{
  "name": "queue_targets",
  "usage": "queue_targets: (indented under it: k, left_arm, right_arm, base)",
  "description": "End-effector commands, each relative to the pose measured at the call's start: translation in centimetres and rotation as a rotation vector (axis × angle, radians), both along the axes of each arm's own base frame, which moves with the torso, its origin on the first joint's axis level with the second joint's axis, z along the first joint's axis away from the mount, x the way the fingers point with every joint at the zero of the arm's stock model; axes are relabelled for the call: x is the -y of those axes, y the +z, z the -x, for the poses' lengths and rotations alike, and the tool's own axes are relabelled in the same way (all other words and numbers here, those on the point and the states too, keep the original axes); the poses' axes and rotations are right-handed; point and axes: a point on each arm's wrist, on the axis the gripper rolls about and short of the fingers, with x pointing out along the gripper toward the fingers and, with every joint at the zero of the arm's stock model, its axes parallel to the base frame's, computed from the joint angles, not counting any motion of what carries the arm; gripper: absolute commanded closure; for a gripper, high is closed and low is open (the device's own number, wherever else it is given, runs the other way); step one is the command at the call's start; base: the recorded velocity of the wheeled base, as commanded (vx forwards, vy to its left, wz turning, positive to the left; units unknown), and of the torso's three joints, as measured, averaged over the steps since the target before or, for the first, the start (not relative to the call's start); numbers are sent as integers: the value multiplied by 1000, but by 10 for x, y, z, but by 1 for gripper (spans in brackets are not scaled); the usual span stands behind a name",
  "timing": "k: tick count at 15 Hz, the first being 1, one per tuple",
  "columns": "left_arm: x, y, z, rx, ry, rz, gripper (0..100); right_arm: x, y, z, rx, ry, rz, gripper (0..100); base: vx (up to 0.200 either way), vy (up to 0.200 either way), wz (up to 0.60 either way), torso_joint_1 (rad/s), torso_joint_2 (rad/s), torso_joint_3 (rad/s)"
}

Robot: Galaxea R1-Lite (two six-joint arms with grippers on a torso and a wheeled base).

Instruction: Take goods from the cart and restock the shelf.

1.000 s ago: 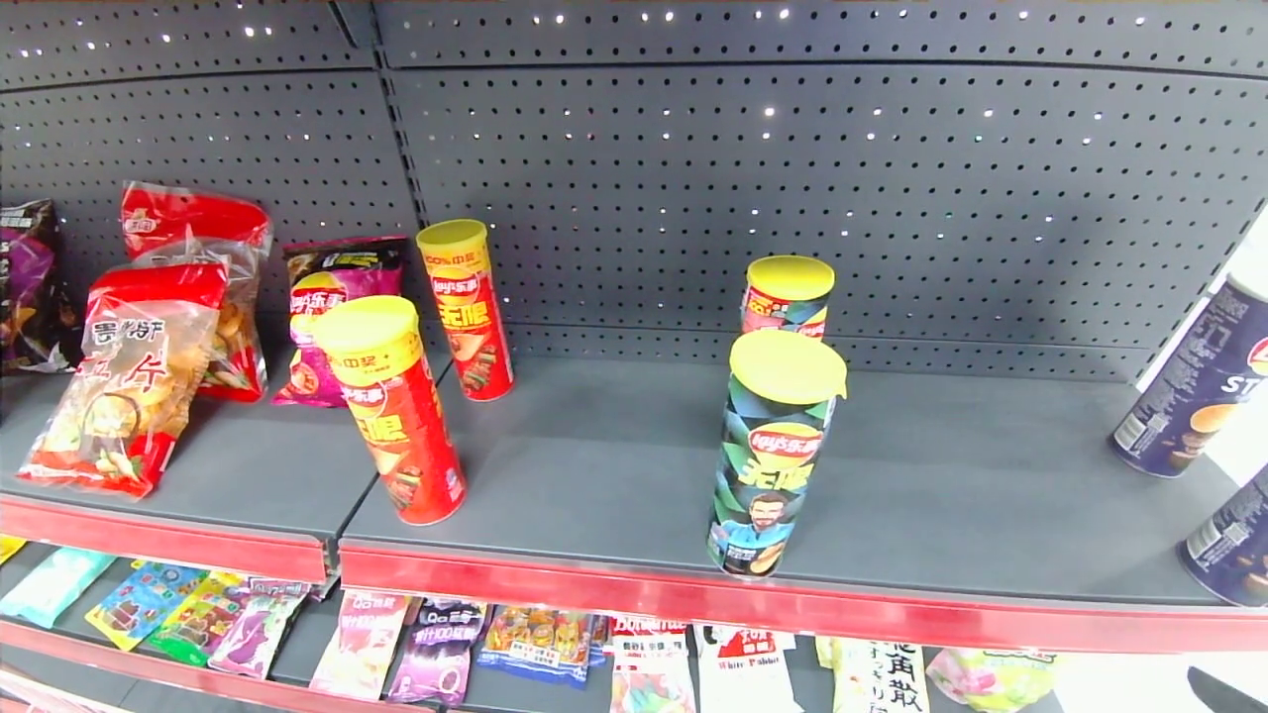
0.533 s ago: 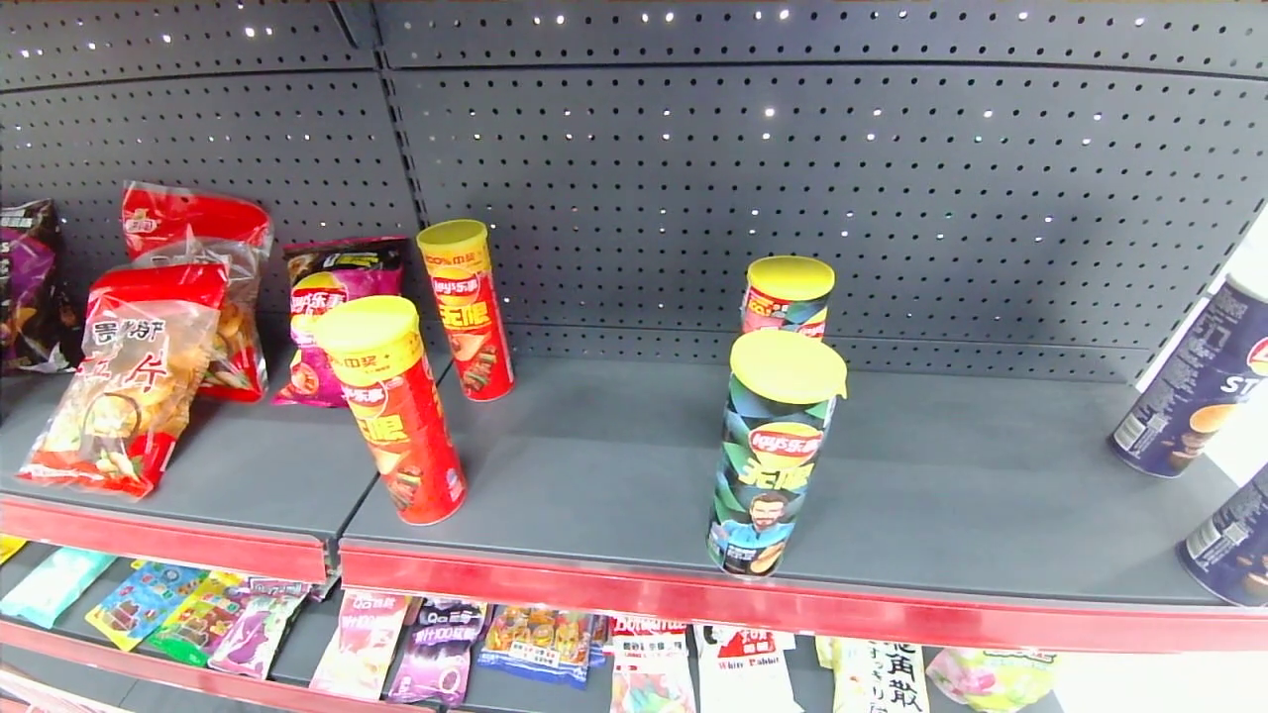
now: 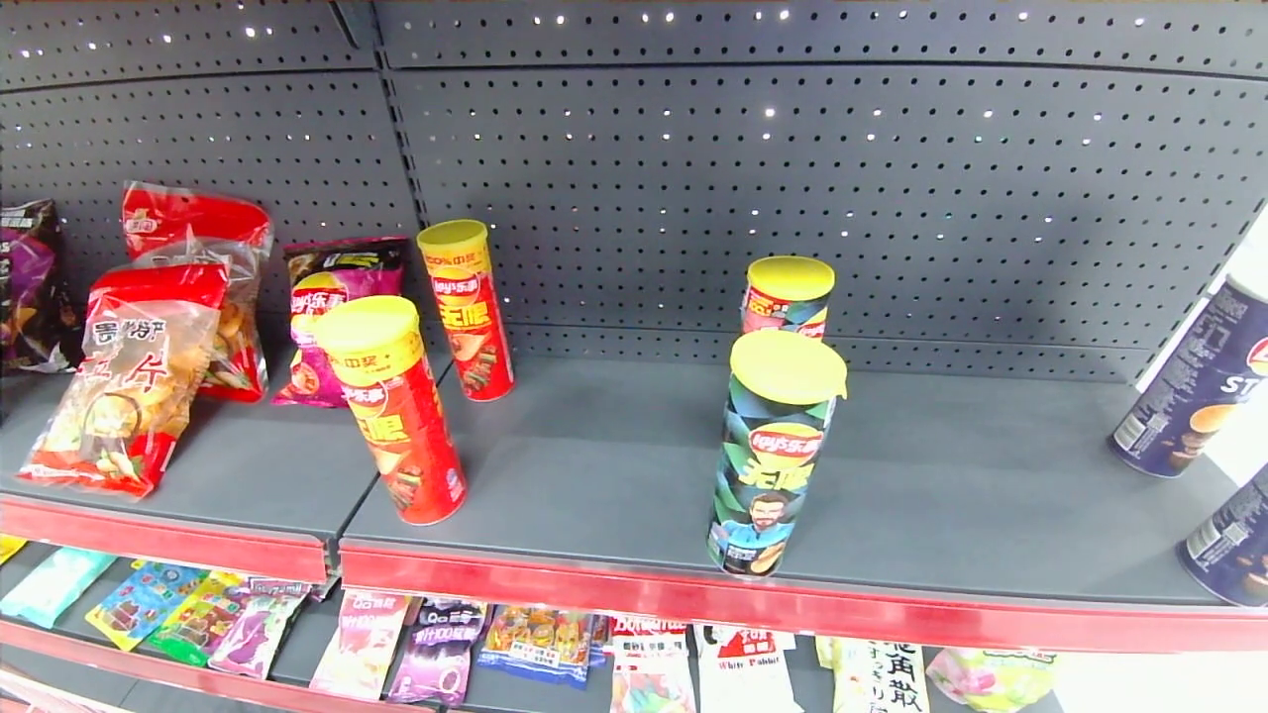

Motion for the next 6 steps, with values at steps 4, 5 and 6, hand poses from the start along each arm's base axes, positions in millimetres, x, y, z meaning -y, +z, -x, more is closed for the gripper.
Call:
queue_targets:
  k: [4,5,6]
  left_arm:
    - [0,0,0,-1,0,1,0]
    - [0,0,0,-1,0,1,0]
    - [0,0,0,-1,0,1,0]
  right_arm:
    - [0,-2,1,17,-4,16,0]
    - [0,-2,1,15,-5,14,0]
    - [0,-2,1,15,-13,14,0]
  base:
    - [0,0,0,0,0,0]
    - [0,0,0,0,0,0]
    - [0,0,0,0,0,0]
